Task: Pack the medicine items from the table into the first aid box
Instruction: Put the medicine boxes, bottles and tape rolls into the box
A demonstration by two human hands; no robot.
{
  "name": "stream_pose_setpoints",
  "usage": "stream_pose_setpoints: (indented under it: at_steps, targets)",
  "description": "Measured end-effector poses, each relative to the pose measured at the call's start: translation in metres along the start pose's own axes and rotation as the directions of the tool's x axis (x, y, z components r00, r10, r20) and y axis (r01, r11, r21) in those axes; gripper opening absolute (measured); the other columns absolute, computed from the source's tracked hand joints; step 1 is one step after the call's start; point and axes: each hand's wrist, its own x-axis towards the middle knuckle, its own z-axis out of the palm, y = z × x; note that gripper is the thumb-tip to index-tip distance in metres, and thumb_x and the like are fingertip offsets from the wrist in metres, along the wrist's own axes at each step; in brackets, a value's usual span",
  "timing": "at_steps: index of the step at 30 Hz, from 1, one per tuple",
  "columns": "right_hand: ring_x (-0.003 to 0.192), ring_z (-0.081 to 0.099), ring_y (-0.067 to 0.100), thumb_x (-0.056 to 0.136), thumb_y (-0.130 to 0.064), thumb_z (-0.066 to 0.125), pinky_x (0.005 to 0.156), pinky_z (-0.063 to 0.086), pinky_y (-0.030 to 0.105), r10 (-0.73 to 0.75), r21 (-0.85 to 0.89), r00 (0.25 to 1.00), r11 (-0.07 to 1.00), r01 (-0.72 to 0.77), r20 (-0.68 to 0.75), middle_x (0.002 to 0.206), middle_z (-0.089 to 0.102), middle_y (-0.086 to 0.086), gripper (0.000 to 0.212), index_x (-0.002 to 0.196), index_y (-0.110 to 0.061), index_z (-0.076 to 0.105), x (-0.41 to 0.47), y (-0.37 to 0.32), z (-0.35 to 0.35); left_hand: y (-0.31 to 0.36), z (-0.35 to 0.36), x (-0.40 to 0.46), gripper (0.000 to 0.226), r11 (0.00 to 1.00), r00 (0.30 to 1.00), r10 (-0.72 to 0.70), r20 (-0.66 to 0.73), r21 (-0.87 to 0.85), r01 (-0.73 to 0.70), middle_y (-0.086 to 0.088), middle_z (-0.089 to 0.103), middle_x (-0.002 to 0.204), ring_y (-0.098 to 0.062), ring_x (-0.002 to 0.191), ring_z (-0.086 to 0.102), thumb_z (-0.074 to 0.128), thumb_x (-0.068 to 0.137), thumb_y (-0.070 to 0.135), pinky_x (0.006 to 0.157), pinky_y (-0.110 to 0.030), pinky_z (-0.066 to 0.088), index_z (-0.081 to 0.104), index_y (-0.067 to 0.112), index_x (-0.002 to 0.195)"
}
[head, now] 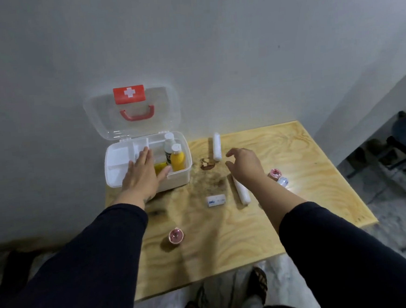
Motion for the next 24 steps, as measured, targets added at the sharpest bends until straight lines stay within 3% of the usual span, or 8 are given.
stream_pose_setpoints:
  at_steps: [4, 10, 16, 20, 24]
  targets:
    - [0.111, 0.058, 0.033, 0.089, -0.026, 0.056, 0.09, 0.045, 0.034, 0.126, 0.005, 0.991, 0.992, -0.126, 0.034, 0.116, 0.065, 0.017, 0.033, 0.119, -0.014, 0.061, -0.017, 0.034, 0.016, -0.002, 0.003, 0.003, 0.079, 1.0, 1.0, -0.001, -0.01, 0.016, 0.002, 0.006, -0.006, 0.164, -0.034, 0.15, 0.002, 0.033, 0.095, 0.058, 0.12, -0.049, 0.013, 0.001, 0.019, 0.155]
    - [0.101, 0.06, 0.035, 0.092, -0.019, 0.047, 0.077, 0.046, 0.034, 0.111, 0.067, 0.994, 0.992, -0.109, -0.024, 0.109, 0.066, 0.019, 0.031, 0.122, -0.016, 0.056, -0.03, 0.041, 0.037, -0.005, 0.002, 0.007, 0.08, 0.996, 1.0, 0.025, -0.016, 0.081, -0.024, 0.003, -0.003, 0.164, -0.034, 0.15, 0.005, 0.034, 0.094, 0.058, 0.122, -0.047, 0.012, 0.005, 0.016, 0.155]
    - [0.097, 0.058, 0.033, 0.097, -0.015, 0.037, 0.076, 0.023, 0.028, 0.191, 0.117, 0.971, 0.978, -0.175, -0.147, 0.108, 0.061, 0.016, 0.033, 0.122, -0.02, 0.057, -0.034, 0.053, 0.008, 0.024, -0.016, 0.005, 0.068, 0.976, 0.985, 0.15, -0.086, 0.174, -0.133, -0.002, 0.012, 0.163, -0.029, 0.149, 0.016, 0.034, 0.099, 0.049, 0.12, -0.042, 0.016, 0.018, 0.011, 0.153]
    - [0.1, 0.057, 0.032, 0.095, -0.013, 0.04, 0.072, 0.04, 0.031, 0.309, 0.142, 0.932, 0.948, -0.285, -0.191, 0.114, 0.056, 0.015, 0.032, 0.121, -0.023, 0.058, -0.041, 0.077, -0.021, 0.072, -0.016, 0.006, 0.056, 0.933, 0.929, 0.335, -0.16, 0.19, -0.304, -0.004, 0.028, 0.159, -0.025, 0.145, 0.028, 0.035, 0.101, 0.038, 0.115, -0.043, 0.029, 0.029, 0.011, 0.15]
    - [0.108, 0.056, 0.035, 0.09, -0.01, 0.042, 0.085, 0.045, 0.034, 0.449, 0.16, 0.875, 0.891, -0.424, -0.182, 0.12, 0.053, 0.015, 0.035, 0.116, -0.02, 0.062, -0.052, 0.104, -0.039, 0.124, -0.002, 0.001, 0.05, 0.862, 0.865, 0.488, -0.119, 0.221, -0.456, -0.003, 0.038, 0.153, -0.025, 0.137, 0.04, 0.04, 0.099, 0.029, 0.107, -0.041, 0.038, 0.036, 0.014, 0.146]
